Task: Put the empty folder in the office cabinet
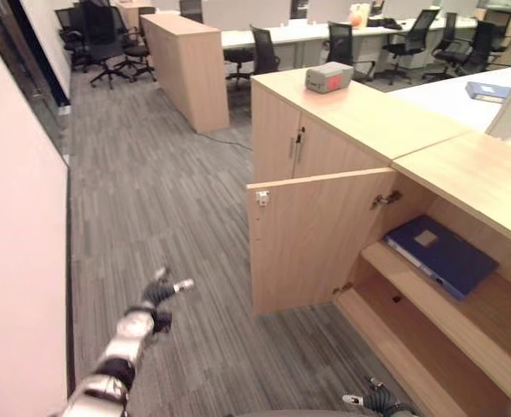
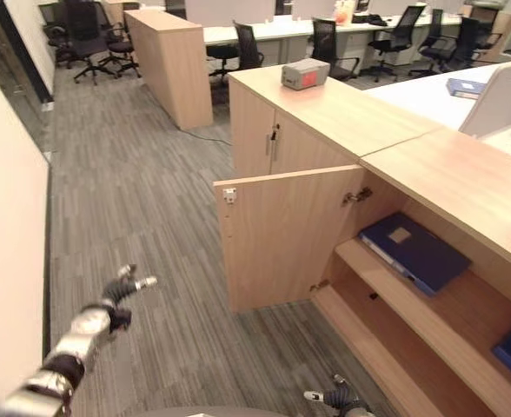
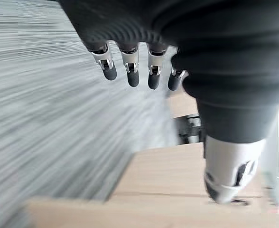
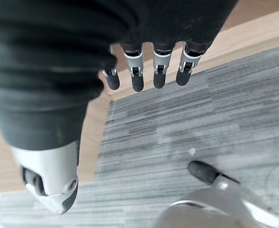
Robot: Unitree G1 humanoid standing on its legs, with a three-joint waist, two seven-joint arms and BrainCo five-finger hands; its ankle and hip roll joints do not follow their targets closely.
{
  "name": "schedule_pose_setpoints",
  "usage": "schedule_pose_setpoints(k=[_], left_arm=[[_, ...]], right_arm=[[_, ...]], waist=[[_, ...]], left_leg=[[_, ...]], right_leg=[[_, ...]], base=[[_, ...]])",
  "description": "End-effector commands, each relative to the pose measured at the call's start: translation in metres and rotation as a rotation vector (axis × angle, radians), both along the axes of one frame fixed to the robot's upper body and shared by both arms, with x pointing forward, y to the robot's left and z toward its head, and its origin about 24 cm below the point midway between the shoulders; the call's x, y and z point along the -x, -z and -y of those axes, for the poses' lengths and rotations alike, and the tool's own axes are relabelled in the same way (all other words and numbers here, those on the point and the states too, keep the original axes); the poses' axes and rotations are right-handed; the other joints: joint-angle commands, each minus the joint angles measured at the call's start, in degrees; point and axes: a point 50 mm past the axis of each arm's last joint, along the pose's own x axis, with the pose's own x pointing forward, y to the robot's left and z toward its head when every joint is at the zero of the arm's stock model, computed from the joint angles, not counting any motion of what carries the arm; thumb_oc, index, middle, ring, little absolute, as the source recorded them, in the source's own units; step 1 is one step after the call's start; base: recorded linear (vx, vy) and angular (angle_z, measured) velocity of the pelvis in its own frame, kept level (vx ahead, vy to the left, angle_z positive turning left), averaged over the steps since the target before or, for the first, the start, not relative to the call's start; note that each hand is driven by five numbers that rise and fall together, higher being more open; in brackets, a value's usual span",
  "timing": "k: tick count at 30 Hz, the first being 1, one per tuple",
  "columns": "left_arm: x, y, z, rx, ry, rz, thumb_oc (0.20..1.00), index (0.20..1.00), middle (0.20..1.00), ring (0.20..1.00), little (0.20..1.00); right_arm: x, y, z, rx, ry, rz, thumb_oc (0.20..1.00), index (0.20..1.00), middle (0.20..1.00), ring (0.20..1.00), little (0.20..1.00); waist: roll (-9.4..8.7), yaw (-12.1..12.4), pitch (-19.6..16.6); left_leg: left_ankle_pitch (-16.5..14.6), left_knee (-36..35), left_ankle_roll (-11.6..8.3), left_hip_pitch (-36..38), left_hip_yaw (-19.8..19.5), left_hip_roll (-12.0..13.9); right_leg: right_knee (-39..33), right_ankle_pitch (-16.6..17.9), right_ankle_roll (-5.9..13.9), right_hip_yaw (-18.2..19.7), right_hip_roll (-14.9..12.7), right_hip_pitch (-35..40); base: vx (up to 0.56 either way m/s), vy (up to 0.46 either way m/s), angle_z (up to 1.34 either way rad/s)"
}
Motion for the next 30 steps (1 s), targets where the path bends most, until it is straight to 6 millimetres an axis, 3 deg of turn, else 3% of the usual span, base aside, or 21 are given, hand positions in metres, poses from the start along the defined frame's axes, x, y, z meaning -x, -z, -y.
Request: schedule_pose_setpoints(k=[1,3,4,6,7,10,11,13,14,16,17,24,30], left_arm=[[-0.042,-0.060,-0.013,-0.009,-0.056,0.190,1.000,1.000,1.000,1.000,1.000],[-0.047,-0.070,-0.014,-0.005,-0.062,0.217,1.000,1.000,1.000,1.000,1.000],[-0.056,-0.090,-0.018,0.000,-0.077,0.271,1.000,1.000,1.000,1.000,1.000],[-0.059,-0.099,-0.021,0.011,-0.090,0.298,1.000,1.000,1.000,1.000,1.000],[-0.067,-0.117,-0.021,0.018,-0.093,0.347,1.000,1.000,1.000,1.000,1.000],[-0.074,-0.135,-0.021,0.031,-0.098,0.398,1.000,1.000,1.000,1.000,1.000],[-0.078,-0.151,-0.023,0.039,-0.108,0.441,1.000,1.000,1.000,1.000,1.000],[-0.081,-0.159,-0.023,0.046,-0.110,0.460,1.000,1.000,1.000,1.000,1.000],[-0.084,-0.176,-0.026,0.053,-0.121,0.505,1.000,1.000,1.000,1.000,1.000],[-0.084,-0.177,-0.026,0.053,-0.121,0.507,1.000,1.000,1.000,1.000,1.000],[-0.089,-0.197,-0.025,0.075,-0.122,0.566,1.000,1.000,1.000,1.000,1.000],[-0.096,-0.231,-0.018,0.080,-0.088,0.639,1.000,1.000,1.000,1.000,1.000],[-0.100,-0.241,-0.011,0.060,-0.055,0.643,1.000,1.000,1.000,1.000,1.000]], right_arm=[[-0.033,-0.012,0.003,0.016,-0.102,0.093,1.000,1.000,1.000,1.000,1.000],[-0.035,-0.013,0.004,0.017,-0.103,0.097,1.000,1.000,1.000,1.000,1.000],[-0.044,-0.017,0.003,0.013,-0.111,0.127,1.000,1.000,1.000,1.000,1.000],[-0.047,-0.018,0.003,0.010,-0.114,0.136,1.000,1.000,1.000,1.000,1.000],[-0.054,-0.021,0.001,0.003,-0.119,0.162,1.000,1.000,1.000,1.000,1.000],[-0.060,-0.023,-0.001,-0.001,-0.122,0.179,1.000,1.000,1.000,1.000,1.000],[-0.070,-0.027,-0.004,-0.006,-0.141,0.211,1.000,1.000,1.000,1.000,1.000],[-0.074,-0.029,-0.005,-0.004,-0.152,0.223,1.000,1.000,1.000,1.000,1.000],[-0.083,-0.033,-0.007,-0.004,-0.172,0.252,1.000,1.000,1.000,1.000,1.000],[-0.083,-0.034,-0.008,-0.005,-0.173,0.254,1.000,1.000,1.000,1.000,1.000],[-0.087,-0.037,-0.010,-0.013,-0.178,0.280,1.000,1.000,1.000,1.000,1.000],[-0.084,-0.034,-0.012,-0.023,-0.159,0.279,1.000,1.000,1.000,1.000,1.000],[-0.076,-0.030,-0.011,-0.019,-0.156,0.255,1.000,1.000,1.000,1.000,1.000]], waist=[[-0.47,-1.2,3.6],[-0.58,-1.4,3.8],[-0.88,-2.4,4.5],[-1.07,-2.6,4.8],[-1.50,-3.5,5.8],[-2.03,-4.0,6.7],[-2.63,-4.7,8.1],[-2.96,-5.0,8.7],[-3.80,-5.5,9.8],[-3.86,-5.5,9.7],[-5.15,-6.3,10.9],[-7.77,-7.8,13.1],[-9.16,-8.4,13.8]], left_leg=[[-7.3,0.8,-3.09,5.4,2.2,1.7],[-7.2,0.8,-3.09,5.0,2.6,1.9],[-7.0,0.8,-3.09,4.4,3.5,2.2],[-6.8,0.8,-3.09,3.9,4.1,2.3],[-6.5,0.8,-3.10,2.9,5.0,2.6],[-6.2,0.8,-3.07,1.5,5.8,2.8],[-5.6,0.9,-3.08,0.3,6.4,3.1],[-5.3,1.1,-3.09,-0.7,6.7,3.3],[-4.8,1.4,-3.09,-2.5,7.1,3.5],[-4.7,1.4,-3.08,-2.7,7.2,3.4],[-4.0,1.7,-3.19,-4.6,7.6,3.8],[-3.3,2.0,-3.58,-7.7,8.1,4.5],[-2.9,2.0,-3.79,-9.1,8.1,4.7]], right_leg=[[2.6,0.2,5.88,0.0,-3.5,-1.0],[2.7,0.4,5.98,0.3,-3.5,-1.7],[2.8,0.8,6.30,1.2,-3.3,-3.0],[3.0,1.0,6.42,1.8,-3.2,-3.9],[3.3,1.5,6.57,2.6,-3.1,-5.7],[3.5,2.1,6.82,3.7,-2.9,-7.7],[3.7,2.7,7.00,4.7,-2.5,-9.8],[3.9,3.0,7.09,5.2,-2.4,-10.9],[4.2,3.8,7.33,5.9,-2.1,-12.9],[4.3,3.8,7.33,6.0,-2.1,-13.1],[4.4,4.7,7.60,6.7,-2.0,-15.1],[3.7,6.7,8.47,8.0,-1.8,-18.1],[3.5,7.7,8.63,8.1,-1.9,-19.8]], base=[[0.01,0.002,-0.22],[-0.02,0.006,-0.24],[-0.03,0.007,-0.23],[-0.06,0.006,-0.26],[-0.09,0.012,-0.26],[-0.08,0.008,-0.27],[-0.11,0.002,-0.29],[-0.12,0.003,-0.29],[-0.11,0.002,-0.30],[-0.06,0.006,-0.27],[-0.06,0.012,-0.25],[-0.04,0.008,-0.11],[-0.03,0.007,-0.08]])
